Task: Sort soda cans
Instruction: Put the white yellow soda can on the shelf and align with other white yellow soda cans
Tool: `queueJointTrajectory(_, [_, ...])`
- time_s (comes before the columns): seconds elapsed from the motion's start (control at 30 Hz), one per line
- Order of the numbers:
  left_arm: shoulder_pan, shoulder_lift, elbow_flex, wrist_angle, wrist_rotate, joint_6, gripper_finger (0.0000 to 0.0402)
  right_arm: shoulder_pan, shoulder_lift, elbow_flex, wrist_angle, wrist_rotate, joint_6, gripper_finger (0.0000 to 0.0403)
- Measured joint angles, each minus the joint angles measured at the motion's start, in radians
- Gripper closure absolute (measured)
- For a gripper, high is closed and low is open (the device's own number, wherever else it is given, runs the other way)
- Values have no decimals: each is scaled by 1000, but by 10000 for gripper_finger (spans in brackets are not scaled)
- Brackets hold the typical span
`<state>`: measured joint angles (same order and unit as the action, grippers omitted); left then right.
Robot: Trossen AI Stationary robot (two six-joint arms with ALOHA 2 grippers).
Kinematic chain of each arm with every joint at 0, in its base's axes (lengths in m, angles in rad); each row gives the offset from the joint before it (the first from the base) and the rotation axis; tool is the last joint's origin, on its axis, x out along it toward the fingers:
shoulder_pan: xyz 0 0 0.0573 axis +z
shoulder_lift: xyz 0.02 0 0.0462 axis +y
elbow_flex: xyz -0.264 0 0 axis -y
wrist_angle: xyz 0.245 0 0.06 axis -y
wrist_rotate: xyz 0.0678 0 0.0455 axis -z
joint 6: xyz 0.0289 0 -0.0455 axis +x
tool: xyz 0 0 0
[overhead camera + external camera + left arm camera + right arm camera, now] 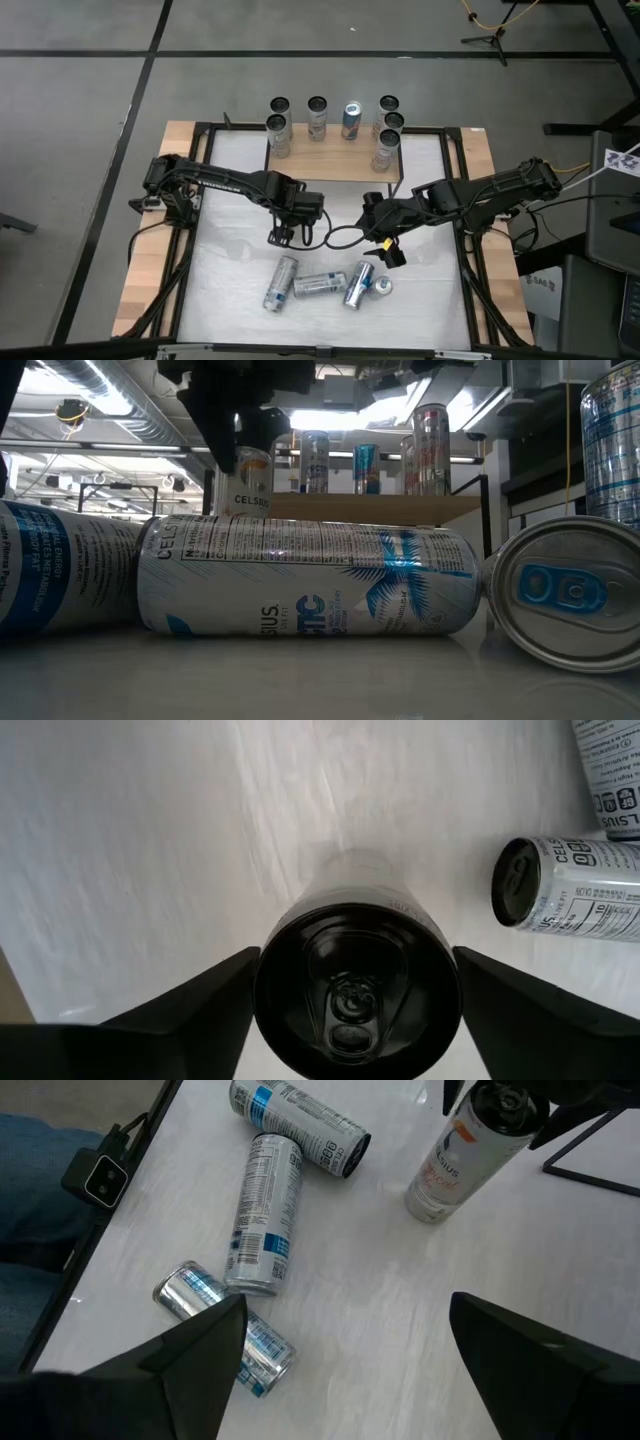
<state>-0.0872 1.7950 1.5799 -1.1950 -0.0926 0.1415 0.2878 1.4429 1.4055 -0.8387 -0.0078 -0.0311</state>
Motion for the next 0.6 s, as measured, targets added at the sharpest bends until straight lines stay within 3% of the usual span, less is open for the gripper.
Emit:
queueJointTrajectory(0.2, [0, 0, 0, 0, -1, -100, 54, 0, 0, 0, 0, 0, 0, 59])
queueJointTrajectory(0.6, [3, 0, 0, 0, -2, -524, 50, 0, 0, 0, 0, 0, 0, 59])
